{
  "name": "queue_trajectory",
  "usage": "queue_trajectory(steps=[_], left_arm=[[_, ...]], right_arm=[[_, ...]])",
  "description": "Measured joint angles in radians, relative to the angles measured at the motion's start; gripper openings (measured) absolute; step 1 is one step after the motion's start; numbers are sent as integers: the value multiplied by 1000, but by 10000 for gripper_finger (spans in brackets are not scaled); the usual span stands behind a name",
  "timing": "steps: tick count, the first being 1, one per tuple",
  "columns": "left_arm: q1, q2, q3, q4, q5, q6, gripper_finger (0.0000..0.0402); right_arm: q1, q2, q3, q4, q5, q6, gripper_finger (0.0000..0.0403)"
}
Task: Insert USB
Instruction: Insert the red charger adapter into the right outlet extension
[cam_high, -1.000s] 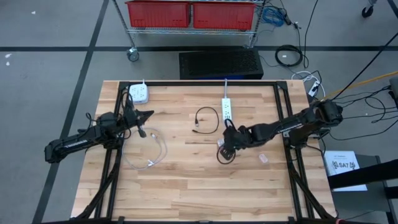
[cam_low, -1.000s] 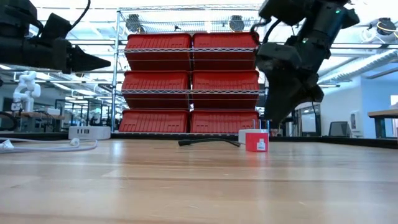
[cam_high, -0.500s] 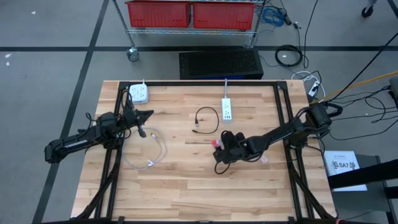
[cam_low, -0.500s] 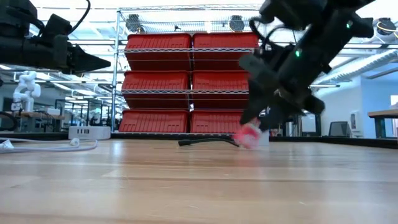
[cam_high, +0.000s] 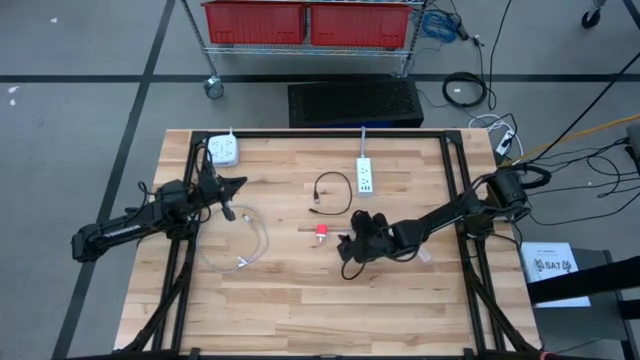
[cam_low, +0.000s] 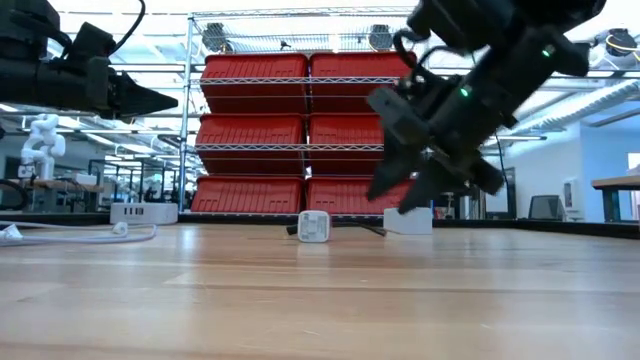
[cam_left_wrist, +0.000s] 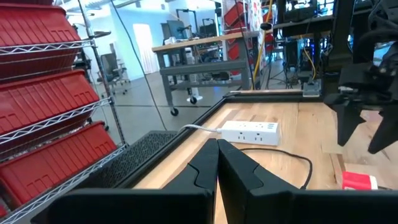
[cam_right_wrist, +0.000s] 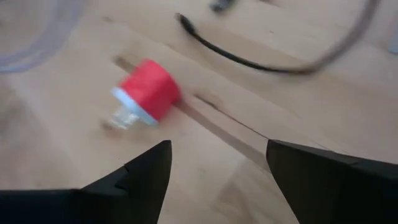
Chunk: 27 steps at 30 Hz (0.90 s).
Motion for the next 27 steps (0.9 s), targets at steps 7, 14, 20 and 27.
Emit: queue_trajectory(steps=[7,14,20,27], left_arm=[[0,0,0,0,-18,0,18],[0,0,0,0,-18,1,18],[0,0,0,0,-18,1,18],[0,0,0,0,-19,1,18]], right_arm=[[-93,-2,1,131,-153,-284,232],[-209,-1,1,158,-313,-428,121],[-229,-1,1,166,-401,-436,36],[-234,4,1,179,-400,-431,18]])
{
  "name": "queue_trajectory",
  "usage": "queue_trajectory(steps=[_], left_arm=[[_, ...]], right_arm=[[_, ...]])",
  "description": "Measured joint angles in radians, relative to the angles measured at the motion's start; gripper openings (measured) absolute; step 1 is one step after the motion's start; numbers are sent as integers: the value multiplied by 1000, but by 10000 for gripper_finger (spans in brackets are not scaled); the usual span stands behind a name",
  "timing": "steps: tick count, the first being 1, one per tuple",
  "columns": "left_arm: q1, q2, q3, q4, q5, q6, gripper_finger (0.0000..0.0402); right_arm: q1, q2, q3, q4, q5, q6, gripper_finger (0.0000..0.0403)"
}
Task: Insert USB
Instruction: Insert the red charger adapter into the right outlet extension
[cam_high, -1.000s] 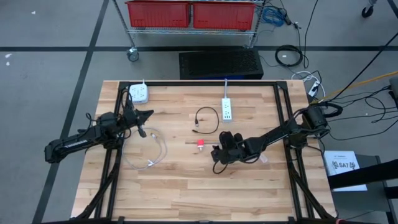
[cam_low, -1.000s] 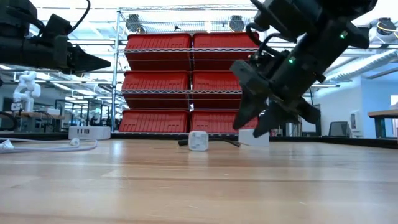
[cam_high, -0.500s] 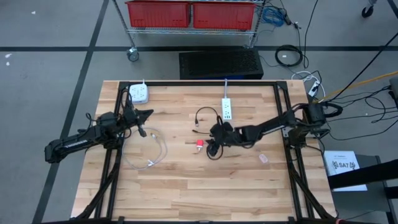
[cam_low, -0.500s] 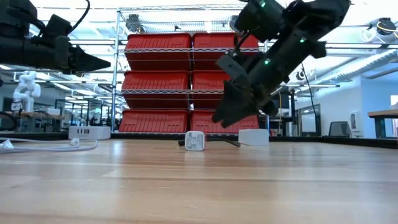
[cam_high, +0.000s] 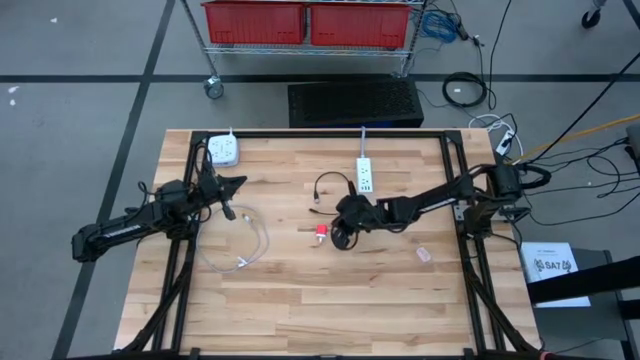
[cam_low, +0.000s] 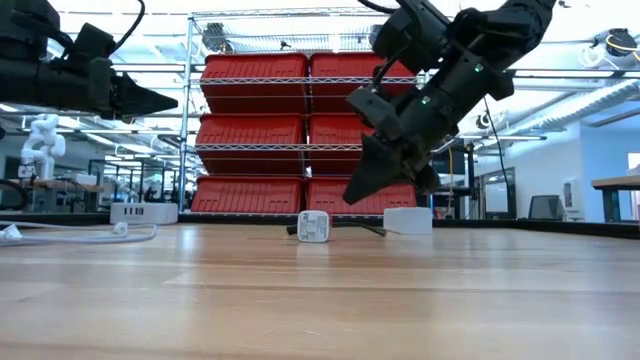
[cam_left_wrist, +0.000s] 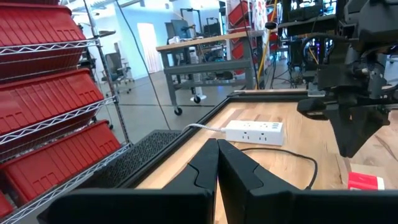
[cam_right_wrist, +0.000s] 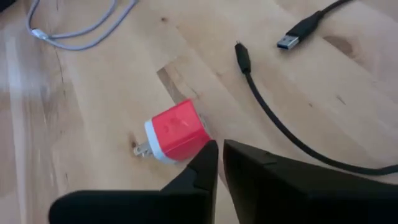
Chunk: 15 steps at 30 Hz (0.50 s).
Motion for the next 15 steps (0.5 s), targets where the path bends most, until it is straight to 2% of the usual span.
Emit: queue_trajectory(steps=[4,8,11,15], left_arm=[[0,0,0,0,0,-2,18],[0,0,0,0,0,-7,18],[0,0,0,-4,0,-10,18],[0,0,0,-11,1,-10,18]], right_arm=[[-31,22,3,70,-83,-14,18],[-67,46,52,65,-179,-29,24],[-95,56,100,44,-242,-19,46],[-115,56,153,-57,-295,30,96]])
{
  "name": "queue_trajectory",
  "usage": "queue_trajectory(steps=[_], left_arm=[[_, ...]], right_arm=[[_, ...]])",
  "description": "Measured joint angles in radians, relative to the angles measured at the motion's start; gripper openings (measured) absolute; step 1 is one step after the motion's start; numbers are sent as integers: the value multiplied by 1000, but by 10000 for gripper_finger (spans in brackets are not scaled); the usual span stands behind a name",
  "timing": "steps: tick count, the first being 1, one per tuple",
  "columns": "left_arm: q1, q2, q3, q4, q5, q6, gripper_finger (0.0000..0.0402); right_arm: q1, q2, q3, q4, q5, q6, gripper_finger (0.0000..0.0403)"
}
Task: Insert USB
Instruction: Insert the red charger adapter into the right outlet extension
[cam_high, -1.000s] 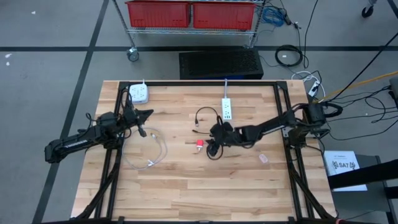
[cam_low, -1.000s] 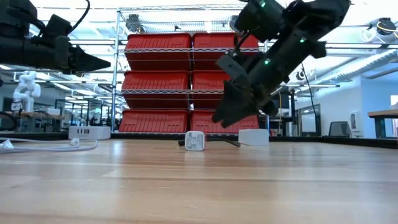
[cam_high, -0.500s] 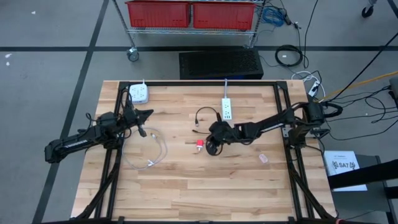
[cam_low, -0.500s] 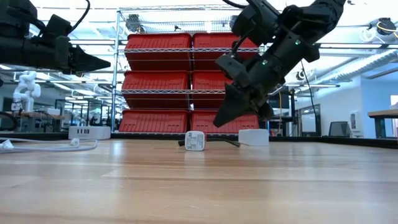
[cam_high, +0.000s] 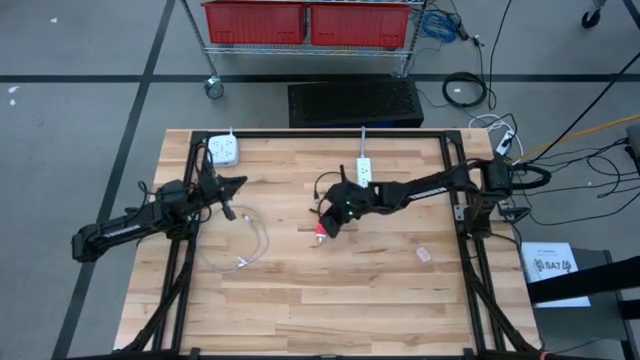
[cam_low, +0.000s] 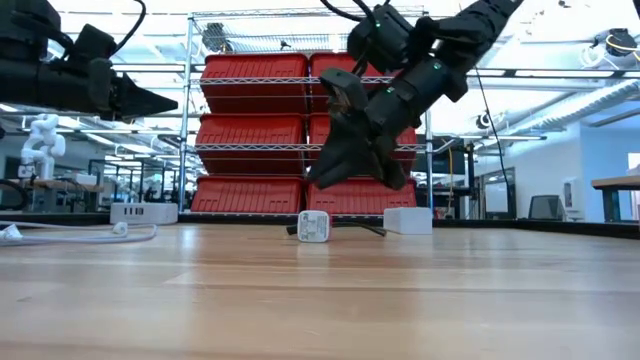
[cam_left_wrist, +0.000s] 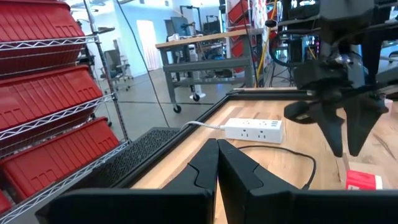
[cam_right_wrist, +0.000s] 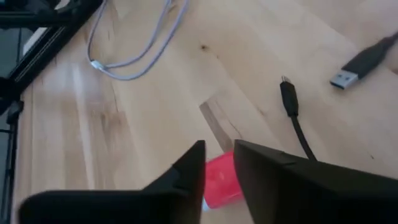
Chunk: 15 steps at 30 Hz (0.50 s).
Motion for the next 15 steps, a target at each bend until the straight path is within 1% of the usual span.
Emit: queue_trajectory(steps=[3,6,9,12,15], left_arm=[[0,0,0,-3,1,0,18],[0,0,0,-5,12,-1,18],[0,0,0,-8,27,-1,18],[0,1,0,-9,31,-1,18],[0,1,0,-10,31,-2,18]], right_arm=[[5,0,24,-67,-5,-2,135],[12,0,25,-102,-15,0,155],[31,2,25,-95,6,-60,156],[47,20,25,-94,15,-112,145],[66,40,25,-68,62,-229,130]])
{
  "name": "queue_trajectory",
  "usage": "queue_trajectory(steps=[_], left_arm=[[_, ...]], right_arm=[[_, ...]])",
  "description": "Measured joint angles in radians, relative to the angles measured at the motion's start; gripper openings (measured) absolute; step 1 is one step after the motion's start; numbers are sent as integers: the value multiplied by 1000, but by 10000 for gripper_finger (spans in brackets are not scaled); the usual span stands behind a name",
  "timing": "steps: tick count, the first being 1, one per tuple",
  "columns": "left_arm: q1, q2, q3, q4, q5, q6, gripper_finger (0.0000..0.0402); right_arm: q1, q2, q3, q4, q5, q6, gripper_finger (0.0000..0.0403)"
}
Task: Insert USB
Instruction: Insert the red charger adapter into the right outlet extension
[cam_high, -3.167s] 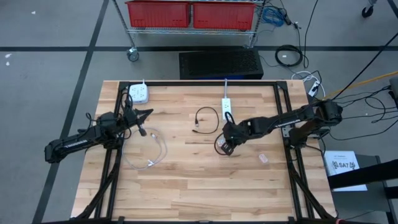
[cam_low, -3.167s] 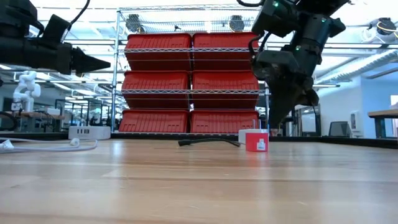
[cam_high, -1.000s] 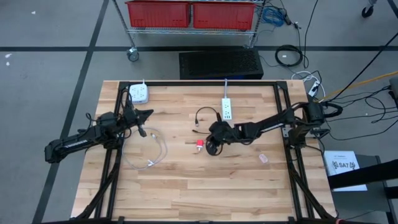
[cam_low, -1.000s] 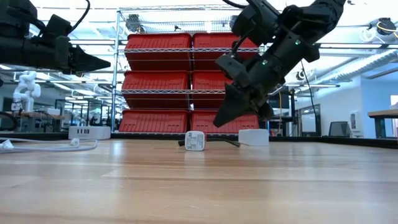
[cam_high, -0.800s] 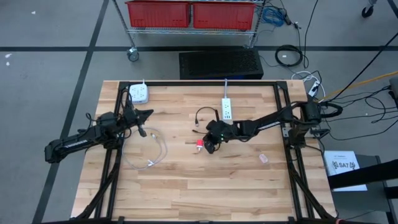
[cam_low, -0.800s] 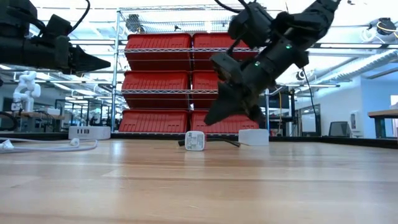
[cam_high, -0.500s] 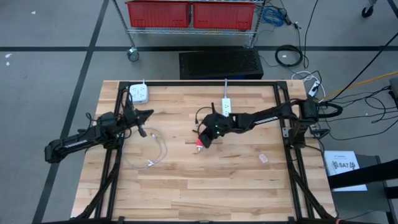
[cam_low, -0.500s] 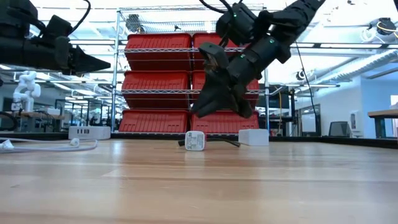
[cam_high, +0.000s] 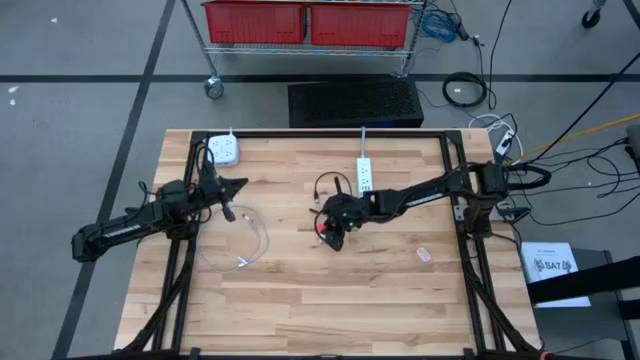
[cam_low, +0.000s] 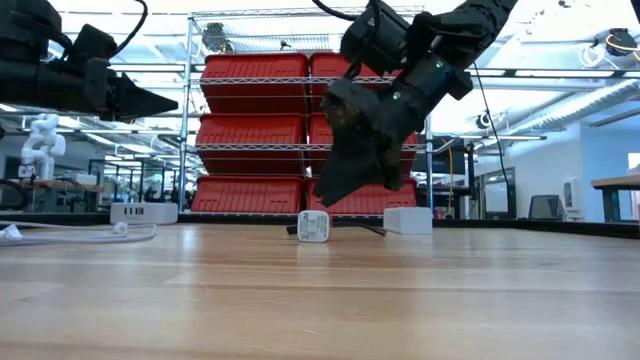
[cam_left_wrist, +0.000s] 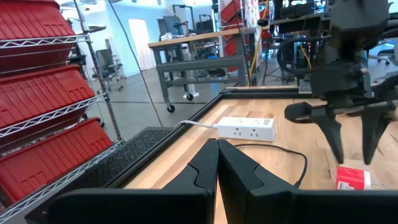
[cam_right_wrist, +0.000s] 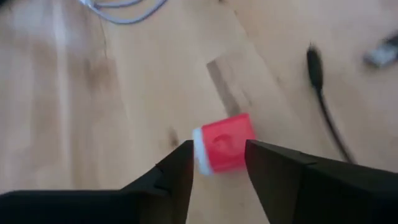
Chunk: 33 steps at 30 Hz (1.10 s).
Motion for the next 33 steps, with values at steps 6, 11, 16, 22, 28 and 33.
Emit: queue_trajectory(steps=[6,11,16,22,28,33], left_arm=[[0,0,0,-1,0,0,18],[0,4,0,-2,1,0,18],[0,4,0,-2,1,0,18],[0,4,0,-3,0,0,18],[0,4,0,-3,1,0,18],[0,4,0,-3,1,0,18]], right_arm=[[17,45,3,18,78,-108,86],[28,55,4,19,97,-88,52],[51,53,3,3,137,-54,49],[91,56,-1,-36,181,-11,54],[116,55,10,-10,182,-16,54],[90,54,67,1,182,-86,72]])
